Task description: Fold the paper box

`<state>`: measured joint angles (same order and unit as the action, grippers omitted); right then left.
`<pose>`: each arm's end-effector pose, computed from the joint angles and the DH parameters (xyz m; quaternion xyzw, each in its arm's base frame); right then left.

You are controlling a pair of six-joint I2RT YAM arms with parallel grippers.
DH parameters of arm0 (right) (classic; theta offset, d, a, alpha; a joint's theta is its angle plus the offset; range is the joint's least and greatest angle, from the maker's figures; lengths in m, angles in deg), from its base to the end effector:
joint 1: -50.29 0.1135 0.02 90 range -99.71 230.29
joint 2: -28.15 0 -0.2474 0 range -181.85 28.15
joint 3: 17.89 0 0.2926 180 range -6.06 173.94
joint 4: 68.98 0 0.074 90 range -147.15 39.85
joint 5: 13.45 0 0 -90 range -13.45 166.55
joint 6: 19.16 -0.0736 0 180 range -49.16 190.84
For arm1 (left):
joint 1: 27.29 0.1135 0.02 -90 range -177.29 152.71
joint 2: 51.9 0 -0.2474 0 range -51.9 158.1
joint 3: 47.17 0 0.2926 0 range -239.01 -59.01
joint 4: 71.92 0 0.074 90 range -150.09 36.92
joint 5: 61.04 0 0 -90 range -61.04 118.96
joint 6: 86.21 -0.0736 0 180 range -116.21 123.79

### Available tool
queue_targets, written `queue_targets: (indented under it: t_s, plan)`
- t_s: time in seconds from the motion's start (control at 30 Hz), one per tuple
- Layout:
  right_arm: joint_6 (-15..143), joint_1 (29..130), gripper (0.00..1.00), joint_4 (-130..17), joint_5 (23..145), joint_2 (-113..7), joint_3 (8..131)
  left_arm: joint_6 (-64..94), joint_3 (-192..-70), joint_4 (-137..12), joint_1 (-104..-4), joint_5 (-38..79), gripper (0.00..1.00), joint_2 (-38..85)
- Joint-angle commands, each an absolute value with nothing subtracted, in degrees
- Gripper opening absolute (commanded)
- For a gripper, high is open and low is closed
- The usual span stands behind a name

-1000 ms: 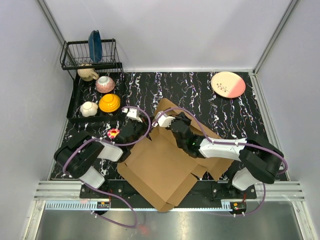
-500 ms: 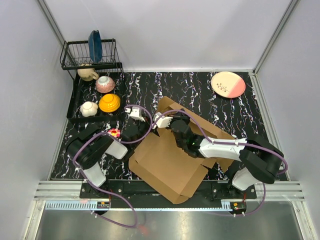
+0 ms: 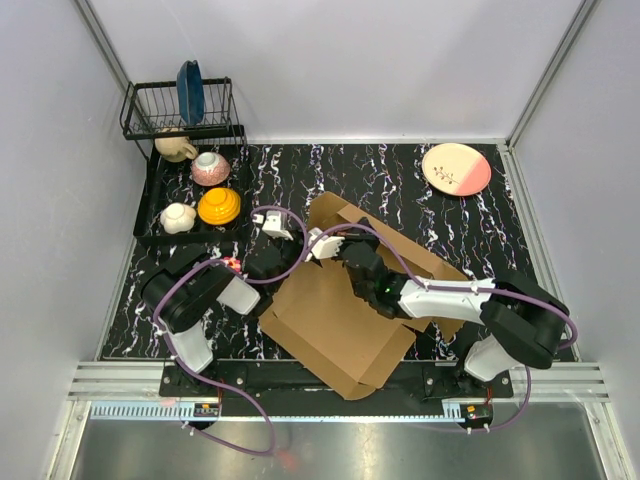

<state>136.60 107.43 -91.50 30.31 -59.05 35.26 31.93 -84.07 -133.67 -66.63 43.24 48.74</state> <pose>0.2469 0.2843 0.1718 -0.5070 0.5586 -0.3470 0.5572 0.2748 -0.2017 0.0892 -0.0163 0.7187 -0.3085 0.6229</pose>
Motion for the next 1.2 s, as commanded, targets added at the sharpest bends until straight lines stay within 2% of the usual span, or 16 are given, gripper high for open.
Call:
queue_targets:
  t_s: [0.0, 0.1, 0.27, 0.4, 0.43, 0.47, 0.5, 0.6, 0.8, 0.87, 1.17]
  plan:
    - [135.79, 108.73, 0.0, -92.58, 30.84, -55.97, 35.07, 29.8, -85.19, -155.62, -66.32, 44.08, 0.69, 48.12]
    - [134.48, 108.82, 0.0, -91.08, 30.84, -55.35, 34.72, 29.8, -87.12, -155.62, -65.44, 42.76, 0.68, 49.17]
    - [133.42, 109.26, 0.0, -88.97, 31.11, -54.21, 33.84, 28.57, -89.06, -155.53, -64.12, 41.62, 0.57, 50.75]
    - [132.98, 109.87, 0.0, -87.65, 31.46, -53.59, 33.49, 28.22, -91.43, -155.27, -62.63, 38.81, 0.56, 51.98]
    - [132.98, 109.79, 0.0, -87.56, 31.46, -53.59, 33.49, 28.13, -91.61, -155.27, -62.45, 38.19, 0.52, 52.16]
    - [132.89, 109.87, 0.0, -87.56, 31.46, -53.77, 33.58, 28.04, -91.7, -155.27, -62.54, 37.49, 0.41, 52.16]
    - [133.06, 109.96, 0.0, -87.47, 31.37, -53.86, 33.66, 28.04, -91.53, -155.27, -62.45, 37.22, 0.35, 52.16]
    - [132.89, 109.88, 0.0, -87.74, 31.02, -54.29, 33.84, 27.61, -89.6, -155.53, -62.54, 36.69, 0.22, 51.29]
    - [134.99, 109.88, 0.0, -90.28, 29.79, -56.57, 34.63, 27.6, -86.17, -155.62, -62.71, 36.61, 0.03, 47.86]
    - [136.49, 109.88, 0.0, -93.17, 28.56, -57.46, 34.63, 28.22, -85.12, -155.53, -62.97, 36.69, 0.0, 45.93]
    - [141.85, 109.88, 0.0, -100.21, 26.45, -59.66, 34.19, 32.87, -80.46, -155.53, -63.94, 39.42, 0.0, 39.78]
